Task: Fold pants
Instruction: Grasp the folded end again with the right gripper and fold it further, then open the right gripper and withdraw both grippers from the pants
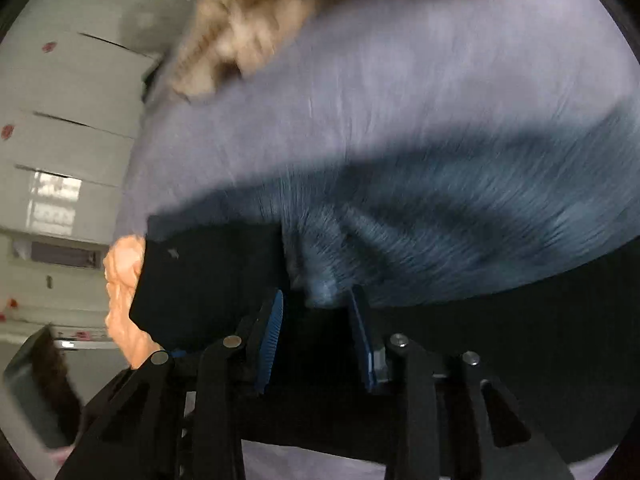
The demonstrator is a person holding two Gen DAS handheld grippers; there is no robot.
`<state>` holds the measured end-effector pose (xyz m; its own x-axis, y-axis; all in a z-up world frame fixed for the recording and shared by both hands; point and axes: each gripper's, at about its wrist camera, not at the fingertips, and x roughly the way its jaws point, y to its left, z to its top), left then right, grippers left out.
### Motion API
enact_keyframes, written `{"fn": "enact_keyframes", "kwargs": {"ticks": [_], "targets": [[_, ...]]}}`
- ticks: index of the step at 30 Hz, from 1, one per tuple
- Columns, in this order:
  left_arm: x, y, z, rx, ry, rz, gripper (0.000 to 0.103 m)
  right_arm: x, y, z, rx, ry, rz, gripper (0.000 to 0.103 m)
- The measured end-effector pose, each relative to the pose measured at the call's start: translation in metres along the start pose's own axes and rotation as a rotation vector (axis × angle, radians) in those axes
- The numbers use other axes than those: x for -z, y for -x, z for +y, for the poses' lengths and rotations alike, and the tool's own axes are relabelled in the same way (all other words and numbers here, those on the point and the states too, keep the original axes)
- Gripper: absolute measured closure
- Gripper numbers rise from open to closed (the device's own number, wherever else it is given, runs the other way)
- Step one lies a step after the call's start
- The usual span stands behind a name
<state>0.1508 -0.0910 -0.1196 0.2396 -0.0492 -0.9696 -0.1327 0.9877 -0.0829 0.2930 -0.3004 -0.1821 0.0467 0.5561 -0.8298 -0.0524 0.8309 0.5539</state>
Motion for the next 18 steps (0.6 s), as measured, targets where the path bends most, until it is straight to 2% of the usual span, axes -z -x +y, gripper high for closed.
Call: {"fn": "enact_keyframes", "kwargs": {"ticks": [2,5,8,11,15,18], "targets": [[0.008,0.000,0.015,-0.016,0.024,0.013,0.021,0.013,0.005,0.015,0.018,0.047,-0.019,0.063],[0.016,-0.002,0.027,-0.021,0.047,0.036,0.021,0.025,0.009,0.030,-0.014,0.104,0.044,0.063],[0.025,0.005,0.033,-0.021,0.058,0.040,0.021,0.038,0.020,0.046,0.049,0.180,0.065,0.063],[0.035,0.014,0.038,-0.012,0.061,0.036,0.021,0.049,0.026,0.056,0.070,0.205,0.084,0.063],[0.042,0.023,0.037,-0.017,0.048,0.036,0.021,0.070,0.037,0.064,0.142,0.239,0.098,0.058],[0.050,0.035,0.041,-0.012,0.046,0.032,0.021,0.082,0.045,0.063,0.164,0.230,0.117,0.050]]}}
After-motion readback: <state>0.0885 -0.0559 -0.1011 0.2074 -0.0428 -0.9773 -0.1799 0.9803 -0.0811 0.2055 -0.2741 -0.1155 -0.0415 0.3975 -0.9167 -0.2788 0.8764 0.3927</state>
